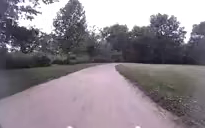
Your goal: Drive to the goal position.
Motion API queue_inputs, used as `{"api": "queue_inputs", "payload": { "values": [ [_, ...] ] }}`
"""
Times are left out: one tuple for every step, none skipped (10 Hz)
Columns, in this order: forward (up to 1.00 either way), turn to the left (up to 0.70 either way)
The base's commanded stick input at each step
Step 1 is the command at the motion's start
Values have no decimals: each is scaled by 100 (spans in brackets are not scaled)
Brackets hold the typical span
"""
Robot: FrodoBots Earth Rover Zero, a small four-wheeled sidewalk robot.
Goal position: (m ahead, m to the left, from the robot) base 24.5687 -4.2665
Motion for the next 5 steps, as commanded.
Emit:
{"api": "queue_inputs", "payload": {
  "values": [
    [70,0],
    [70,0],
    [70,0],
    [70,0],
    [70,0]
  ]
}}
